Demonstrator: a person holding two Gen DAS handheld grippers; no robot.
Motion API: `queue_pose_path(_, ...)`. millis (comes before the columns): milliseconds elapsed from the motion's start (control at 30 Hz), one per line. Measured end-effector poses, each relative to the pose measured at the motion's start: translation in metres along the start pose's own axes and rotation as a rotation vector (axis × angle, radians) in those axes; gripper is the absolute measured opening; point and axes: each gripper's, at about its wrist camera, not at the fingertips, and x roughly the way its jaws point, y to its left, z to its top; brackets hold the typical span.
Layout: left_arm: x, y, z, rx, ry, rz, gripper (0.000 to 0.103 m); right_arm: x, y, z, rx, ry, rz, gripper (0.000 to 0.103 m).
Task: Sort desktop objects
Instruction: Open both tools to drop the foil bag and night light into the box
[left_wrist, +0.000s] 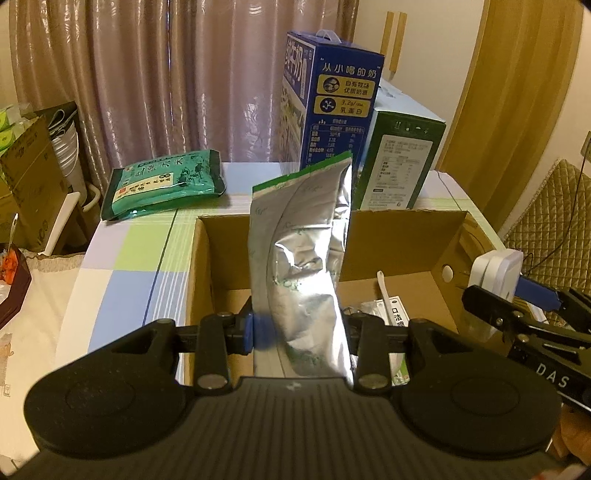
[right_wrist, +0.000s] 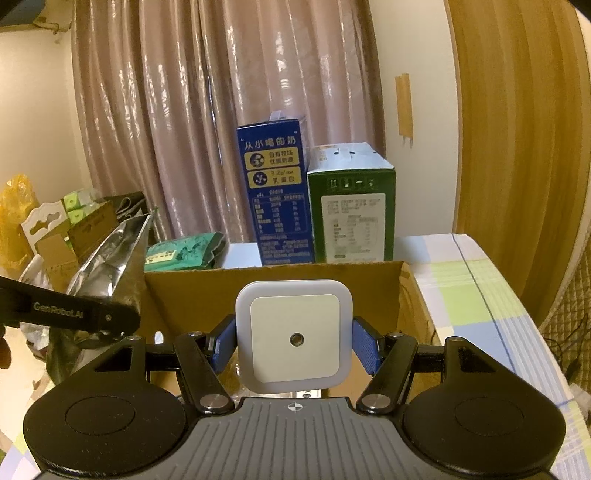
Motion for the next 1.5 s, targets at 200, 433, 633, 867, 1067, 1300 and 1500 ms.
queue_pose_path(200, 0.004, 0.001, 0.0, 0.0, -0.029, 0.006, 0.032, 0.002, 0.0, -0.002, 0.001, 0.004, -0.004, 0.062)
queue_pose_path(433, 0.002, 0.004, -0.003, 0.001, -0.041, 0.023, 0.04, 0.004, -0.004, -0.003, 0.009, 0.014, -0.015, 0.062)
queue_pose_path(633, -0.002, 0.006, -0.006, 0.008, -0.039, 0.022, 0.042, 0.006, -0.008, -0.005, 0.016, 0.017, -0.042, 0.063)
queue_pose_path(867, -0.004, 0.004, -0.01, 0.021, -0.039, 0.013, 0.048, 0.009, -0.025, -0.008, 0.088, 0.007, -0.046, 0.079)
queue_pose_path(1067, -0.005, 0.005, -0.014, 0.035, -0.034, 0.018, 0.052, 0.001, -0.038, -0.003, 0.148, -0.04, -0.056, 0.08)
queue_pose_path(1300, -0.011, 0.009, -0.018, 0.035, -0.043, 0.02, 0.058, -0.002, -0.039, -0.002, 0.154, -0.049, -0.059, 0.081)
queue_pose_path(1500, -0.016, 0.007, -0.02, 0.044, -0.044, 0.012, 0.058, -0.005, -0.036, -0.002, 0.148, -0.061, -0.058, 0.082)
